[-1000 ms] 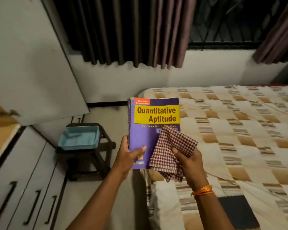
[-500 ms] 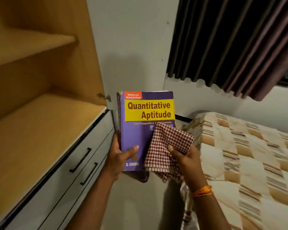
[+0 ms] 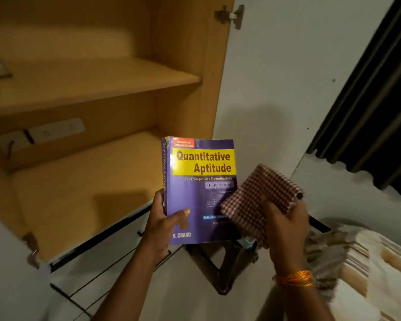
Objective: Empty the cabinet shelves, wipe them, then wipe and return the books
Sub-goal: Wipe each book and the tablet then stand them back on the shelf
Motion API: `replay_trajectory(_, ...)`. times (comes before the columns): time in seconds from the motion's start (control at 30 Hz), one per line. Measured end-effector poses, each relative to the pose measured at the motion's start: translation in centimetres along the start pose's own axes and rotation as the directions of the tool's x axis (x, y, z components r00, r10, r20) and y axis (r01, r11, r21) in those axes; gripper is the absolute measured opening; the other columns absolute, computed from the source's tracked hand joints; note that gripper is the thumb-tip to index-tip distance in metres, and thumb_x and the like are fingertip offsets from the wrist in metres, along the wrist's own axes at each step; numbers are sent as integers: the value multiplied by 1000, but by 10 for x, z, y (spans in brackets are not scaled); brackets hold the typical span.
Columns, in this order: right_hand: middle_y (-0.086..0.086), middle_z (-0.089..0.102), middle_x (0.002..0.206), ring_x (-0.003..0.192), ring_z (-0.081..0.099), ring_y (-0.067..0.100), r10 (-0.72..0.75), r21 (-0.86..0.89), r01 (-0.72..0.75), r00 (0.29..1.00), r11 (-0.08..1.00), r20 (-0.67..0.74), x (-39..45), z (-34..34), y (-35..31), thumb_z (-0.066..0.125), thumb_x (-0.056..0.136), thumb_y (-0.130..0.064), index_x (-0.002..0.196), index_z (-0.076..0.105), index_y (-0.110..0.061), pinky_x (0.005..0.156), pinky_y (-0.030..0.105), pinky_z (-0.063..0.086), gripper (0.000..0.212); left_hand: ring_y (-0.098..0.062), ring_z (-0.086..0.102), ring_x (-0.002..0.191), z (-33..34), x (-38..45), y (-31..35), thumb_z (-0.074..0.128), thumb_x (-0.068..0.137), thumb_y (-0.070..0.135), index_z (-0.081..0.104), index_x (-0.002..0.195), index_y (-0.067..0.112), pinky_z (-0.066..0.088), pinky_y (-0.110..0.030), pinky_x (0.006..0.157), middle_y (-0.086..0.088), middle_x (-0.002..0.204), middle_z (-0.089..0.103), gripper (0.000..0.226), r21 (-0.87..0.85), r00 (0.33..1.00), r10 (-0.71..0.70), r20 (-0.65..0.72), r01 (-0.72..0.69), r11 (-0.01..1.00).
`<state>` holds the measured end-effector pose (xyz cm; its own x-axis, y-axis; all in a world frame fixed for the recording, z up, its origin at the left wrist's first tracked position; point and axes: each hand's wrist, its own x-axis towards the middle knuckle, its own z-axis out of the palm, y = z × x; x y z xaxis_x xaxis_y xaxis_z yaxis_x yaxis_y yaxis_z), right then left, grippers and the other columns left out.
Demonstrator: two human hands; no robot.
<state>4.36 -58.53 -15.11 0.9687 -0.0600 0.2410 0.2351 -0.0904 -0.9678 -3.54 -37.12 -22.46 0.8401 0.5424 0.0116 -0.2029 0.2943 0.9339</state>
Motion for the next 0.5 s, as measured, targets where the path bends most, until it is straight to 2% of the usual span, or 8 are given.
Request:
replay_trajectory(0.07,-14,60,104,96,60,-7,-117,-23,115,992,993,-53,9,8,-18,62,90,0,113,54,-16,75,18,55,29,-24,73,96,-2,-4,-1,76,70,7,52,131,16,60,-34,72,-8,117,73,66,-19,1000,4,-29,-4,1000)
replay_trajectory(0.1,-18,57,97,88,58,-14,-186,-67,180,979,981,-84,12,13,-27,61,89,2,107,51,-16,66,10,51,27,-25,73,97,-2,-5,-3,76,70,7,52,131,16,59,-34,73,-8,118,73,66,-25,1000,2,-31,-3,1000)
replay_trajectory(0.13,-18,55,93,81,57,-15,-258,-104,248,962,963,-94,14,22,-36,61,88,3,104,50,-15,62,10,50,27,-25,73,100,-3,-7,-4,76,71,7,51,131,16,60,-36,75,-9,119,73,66,-29,999,6,-44,-8,1000)
replay_trajectory(0.23,-9,61,98,74,59,-1,-429,-199,425,903,883,24,15,63,-45,67,87,-11,115,55,-12,60,27,52,31,-28,70,112,-6,-10,-4,77,73,10,50,136,18,57,-47,89,-7,125,70,69,3,997,22,-68,-22,1000)
replay_trajectory(0.33,2,66,117,93,66,22,-405,-233,465,876,854,263,5,109,-31,66,90,-9,131,52,-13,73,37,56,44,-26,69,113,-8,-12,-2,78,74,11,51,137,20,59,-43,86,-3,125,71,70,25,996,35,-81,-33,999)
replay_trajectory(0.4,9,58,137,121,58,32,-390,-221,513,815,830,428,-7,133,-19,56,90,-5,134,51,-12,96,48,52,45,-28,69,111,-10,-10,2,79,73,12,51,137,21,59,-43,84,-3,123,71,71,44,994,46,-94,-42,998)
replay_trajectory(0.47,9,42,155,145,33,37,-410,-291,657,696,696,590,-19,144,-3,47,85,-14,139,50,-18,119,55,28,54,-33,69,110,-12,-8,4,79,73,12,51,138,22,59,-51,85,-6,123,71,71,40,993,49,-106,-45,998)
replay_trajectory(0.5,7,33,161,151,21,37,-423,-295,718,636,630,646,-22,145,3,43,84,-23,142,48,-23,123,53,17,58,-33,69,110,-15,-7,6,80,73,12,51,137,23,59,-52,86,-7,124,70,71,33,992,54,-111,-51,998)
